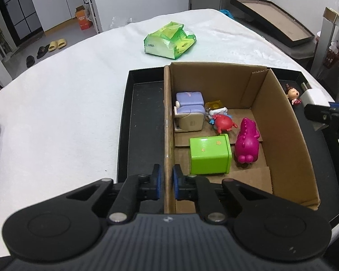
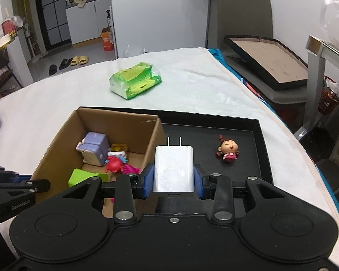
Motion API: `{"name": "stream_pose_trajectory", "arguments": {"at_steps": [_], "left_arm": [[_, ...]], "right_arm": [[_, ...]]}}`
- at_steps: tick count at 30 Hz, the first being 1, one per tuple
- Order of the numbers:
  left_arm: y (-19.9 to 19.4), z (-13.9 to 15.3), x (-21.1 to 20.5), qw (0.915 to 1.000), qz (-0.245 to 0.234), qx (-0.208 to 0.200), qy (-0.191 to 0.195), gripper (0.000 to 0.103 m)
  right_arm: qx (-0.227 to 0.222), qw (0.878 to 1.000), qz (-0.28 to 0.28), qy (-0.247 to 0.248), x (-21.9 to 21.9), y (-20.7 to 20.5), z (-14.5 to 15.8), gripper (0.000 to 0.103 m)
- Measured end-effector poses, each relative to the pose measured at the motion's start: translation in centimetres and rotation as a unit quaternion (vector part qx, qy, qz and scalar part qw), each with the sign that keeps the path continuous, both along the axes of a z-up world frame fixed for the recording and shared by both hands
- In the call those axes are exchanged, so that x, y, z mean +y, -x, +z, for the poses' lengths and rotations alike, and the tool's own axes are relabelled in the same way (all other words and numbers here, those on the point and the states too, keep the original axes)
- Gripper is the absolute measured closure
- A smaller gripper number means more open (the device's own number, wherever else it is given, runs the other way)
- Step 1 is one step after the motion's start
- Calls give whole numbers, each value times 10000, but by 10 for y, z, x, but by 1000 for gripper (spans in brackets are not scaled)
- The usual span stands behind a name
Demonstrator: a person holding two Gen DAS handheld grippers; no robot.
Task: Organize rigid objects
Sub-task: 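Carry the white plug into the cardboard box and release it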
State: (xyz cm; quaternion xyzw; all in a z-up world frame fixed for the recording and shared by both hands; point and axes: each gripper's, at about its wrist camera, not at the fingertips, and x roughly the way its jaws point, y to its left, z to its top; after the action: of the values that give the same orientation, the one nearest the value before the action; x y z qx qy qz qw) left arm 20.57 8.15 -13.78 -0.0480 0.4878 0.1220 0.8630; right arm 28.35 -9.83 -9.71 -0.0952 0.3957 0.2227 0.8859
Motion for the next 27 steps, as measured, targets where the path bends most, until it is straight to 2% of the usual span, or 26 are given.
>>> {"name": "stream_pose_trajectory", "arguments": {"at_steps": [16, 25, 26, 27], "left_arm": [[4, -2, 10, 9994, -96, -141, 312, 93], [4, -3, 14, 9990, -120, -162, 402, 93], [4, -3, 14, 9990, -121, -162, 404, 93], [4, -3, 14, 9989, -123, -166, 417, 93]], "right_arm": [[-25, 9983, 481, 343, 50, 21, -1, 67], [-209, 9965, 578, 569, 77, 8, 6, 66], [-268, 9960, 490, 699, 80, 6, 8, 63], [-308, 9956, 405, 791, 81, 4, 8, 54]]}}
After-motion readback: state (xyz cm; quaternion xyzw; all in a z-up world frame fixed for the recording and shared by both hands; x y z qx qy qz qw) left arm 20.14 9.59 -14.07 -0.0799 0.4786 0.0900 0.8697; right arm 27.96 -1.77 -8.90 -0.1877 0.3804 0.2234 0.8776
